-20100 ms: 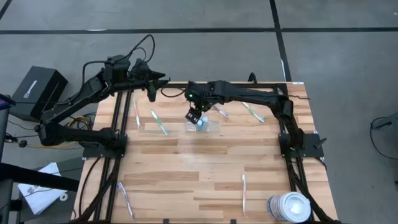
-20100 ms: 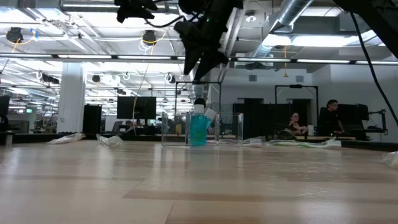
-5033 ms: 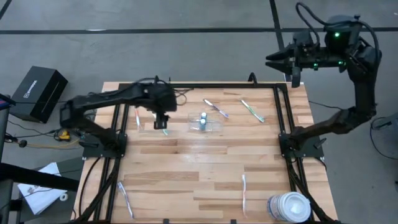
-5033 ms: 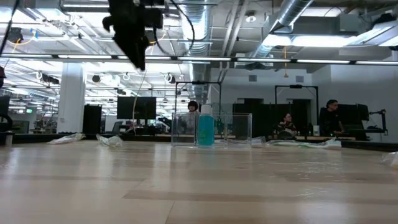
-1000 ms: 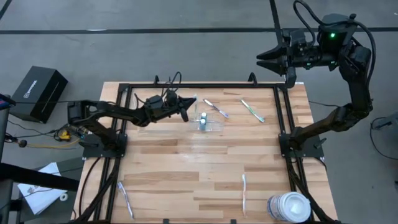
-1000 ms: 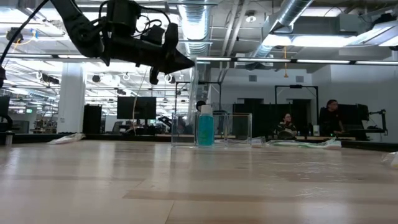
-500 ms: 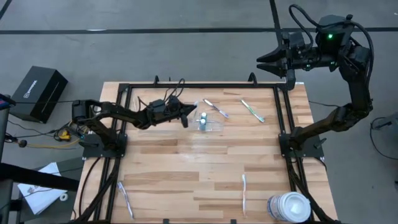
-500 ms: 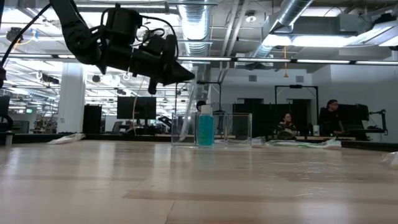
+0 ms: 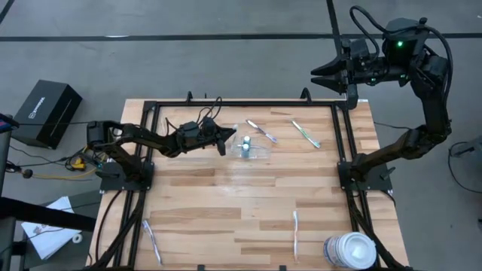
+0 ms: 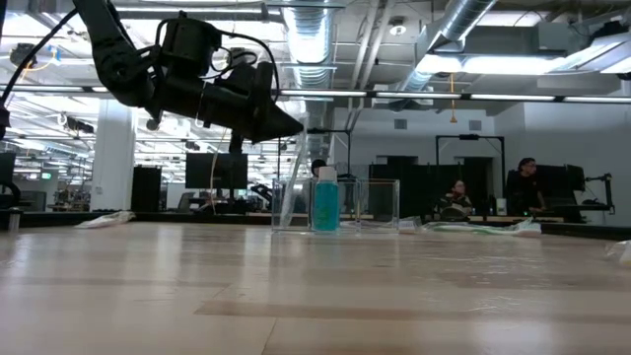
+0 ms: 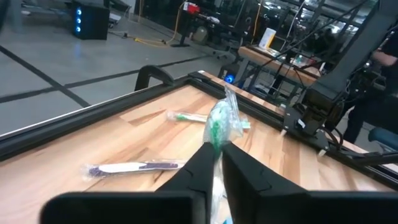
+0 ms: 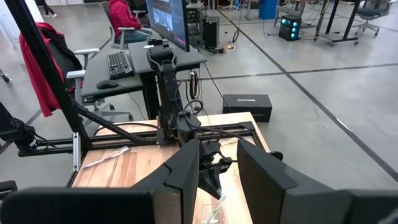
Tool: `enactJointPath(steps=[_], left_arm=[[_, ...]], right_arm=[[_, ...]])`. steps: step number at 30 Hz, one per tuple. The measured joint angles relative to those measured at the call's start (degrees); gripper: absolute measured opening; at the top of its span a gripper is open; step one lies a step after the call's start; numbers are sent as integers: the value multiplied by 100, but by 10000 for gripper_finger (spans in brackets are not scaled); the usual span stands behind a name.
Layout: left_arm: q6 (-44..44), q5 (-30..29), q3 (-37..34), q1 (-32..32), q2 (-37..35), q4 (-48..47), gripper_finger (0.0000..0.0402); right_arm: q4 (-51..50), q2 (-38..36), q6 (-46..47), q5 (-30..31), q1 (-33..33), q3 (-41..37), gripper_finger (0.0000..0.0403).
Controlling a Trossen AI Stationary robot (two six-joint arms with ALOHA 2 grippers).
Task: Pick & Place toothbrushing station
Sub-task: Put the left green toothbrush into the transparent organizer, then put the top orange toothbrush into the transparent organizer
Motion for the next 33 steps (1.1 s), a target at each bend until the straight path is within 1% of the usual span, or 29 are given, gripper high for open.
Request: enactJointPath(steps=[2,6,12,14,16,20,26,28,30,32,33], left_arm=[[-3,84,-10,0,0,80,45],[-8,353,-12,0,0,482,103],[-262,645,-12,0,1,488,205],[-295,763,-12,5,0,493,231],[-306,894,-12,11,0,491,249],[-453,949,-5,13,-176,490,260],[-544,1011,-6,193,-877,292,245],[-698,1002,-5,296,-1229,27,238],[-860,796,-5,378,-1626,-350,230],[-880,490,-3,438,-2106,-1040,223],[-827,404,-2,480,-2360,-1550,221]], right_arm=[[0,0,4,-16,0,0,103],[1,0,13,-66,0,0,103],[19,0,13,-102,0,0,103],[25,0,15,-102,0,0,103],[33,0,15,-102,0,0,103],[37,0,15,-102,2,0,103],[158,20,15,-102,0,0,103],[301,20,14,-103,0,0,103],[459,17,15,-102,0,0,103],[578,17,15,-102,0,0,103],[627,19,16,-103,0,0,103]])
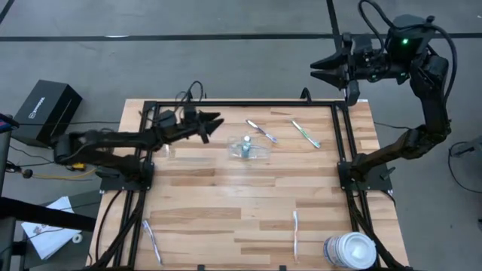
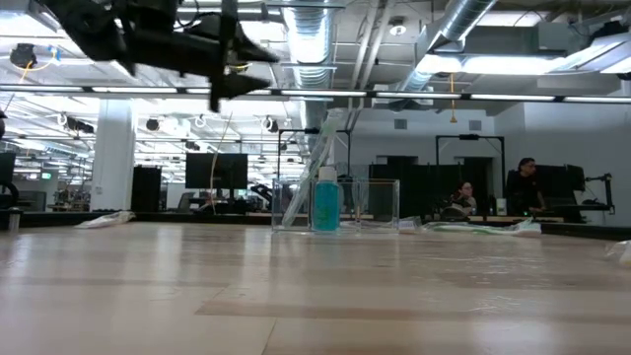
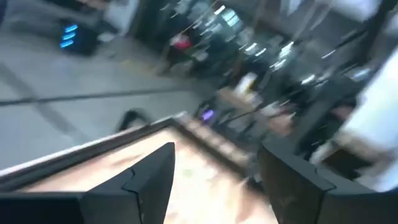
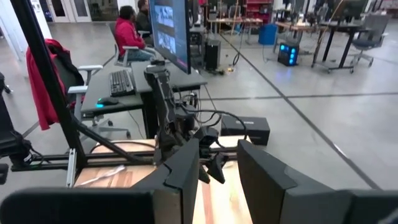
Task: Pick & Place toothbrushing station
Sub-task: Put the top orange toothbrush into the transparent organizer
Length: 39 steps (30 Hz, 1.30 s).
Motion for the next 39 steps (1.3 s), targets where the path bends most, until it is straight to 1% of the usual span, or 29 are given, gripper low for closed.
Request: enactJointPath(steps=[1,4,6,7,8,11,13,15,19,23,27,30,33,34,39], left_arm=[[107,-20,17,51,-246,-608,219],[587,5,253,172,-998,-3107,218],[977,-19,489,185,-1367,-4657,219],[1076,-125,583,184,-1499,-5304,218],[994,-382,653,179,-1615,-5836,218],[-207,-1226,846,316,-1854,-7058,215],[-926,-1360,867,553,-1910,-7750,214],[-1362,-1349,867,782,-1851,-8211,214],[-1565,-1309,822,1367,-1486,-8538,214],[-1526,-1267,823,2001,-845,-8501,214],[-1065,-686,823,2578,-85,-8288,214],[-880,-646,823,2765,409,-8112,214],[-776,-653,823,2851,674,-7985,214],[-774,-671,823,2851,720,-7949,214],[-677,-1121,823,2860,699,-7918,214]], right_arm=[[38,0,0,0,0,0,103],[34,-2,0,-2,0,0,103],[12,-1,-6,-2,0,0,103],[16,0,-29,-2,0,0,103],[14,-2,-59,-2,0,0,103],[16,-2,-143,-1,0,0,103],[18,-1,-151,-2,0,0,103],[22,-2,-160,-2,0,0,103],[34,18,-196,-4,1,0,103],[36,33,-195,-17,0,0,103],[32,27,-131,-30,0,0,103],[20,31,-58,-43,0,0,103],[16,27,-4,-155,0,0,103],[14,27,0,-170,0,0,103],[5,27,0,-170,0,0,103]])
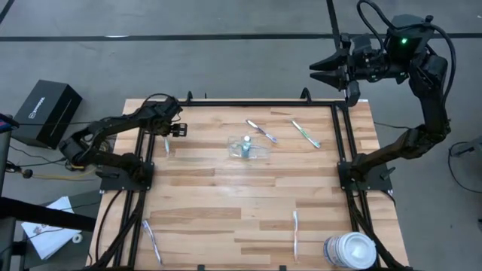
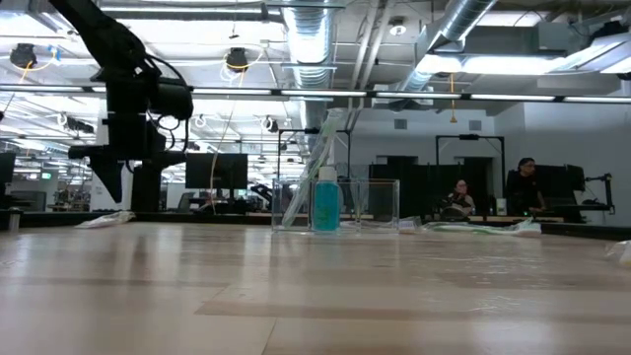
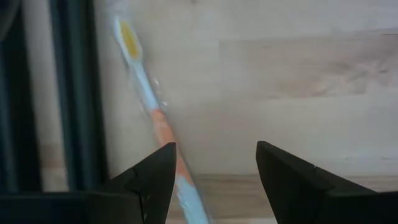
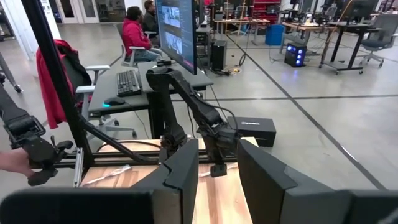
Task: Pick & Place toothbrushing station
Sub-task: Put the top orange toothbrush into the transparent organizer
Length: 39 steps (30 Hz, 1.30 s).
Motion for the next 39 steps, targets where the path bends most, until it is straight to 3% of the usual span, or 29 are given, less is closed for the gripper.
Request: enactJointPath(steps=[12,24,35,39], left_arm=[[547,-34,2,875,-68,21,214],[515,267,-179,894,217,295,166],[449,263,-164,892,986,505,196],[393,268,-168,890,988,533,177]], right_arm=[[-14,0,0,0,0,0,103],[-16,0,0,2,0,0,103],[-40,0,109,2,0,0,103],[-51,0,107,2,0,0,103]])
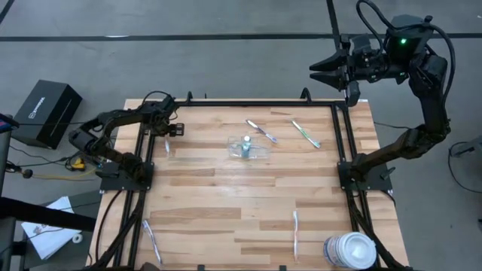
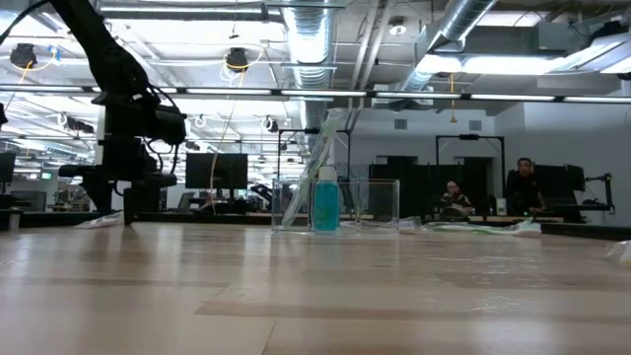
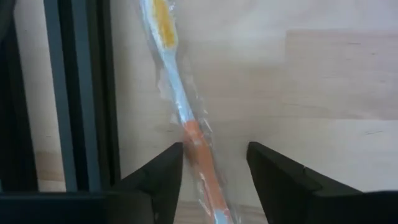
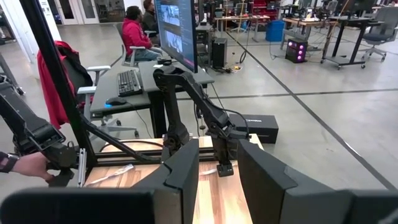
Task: Pick & Place toothbrushing station
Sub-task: Put the top orange toothbrush into the transparent organizer
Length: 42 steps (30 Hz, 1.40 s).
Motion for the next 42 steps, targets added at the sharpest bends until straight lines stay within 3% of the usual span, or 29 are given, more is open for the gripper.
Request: enactJointPath(steps=[9,14,20,25,29,34,42], left_arm=[[-140,100,-1,-7,6,119,20],[-236,277,-39,-45,-200,266,25],[-866,1036,-33,-112,-1095,728,1],[-813,1358,-29,-688,-2080,2185,2],[-791,1026,-26,-1337,-2671,3410,2],[-290,473,-24,-2177,-2995,4173,1],[510,-920,-20,-3730,-2362,5606,1]], right_arm=[[-39,0,-15,0,0,0,103],[-192,0,-111,-2,0,0,103],[-262,-1,-249,0,-1,0,103],[-252,-1,-321,0,-9,0,103],[-231,-1,-398,0,-9,0,103],[-221,-1,-407,0,-9,0,103],[-217,-2,-131,1,-9,0,103]])
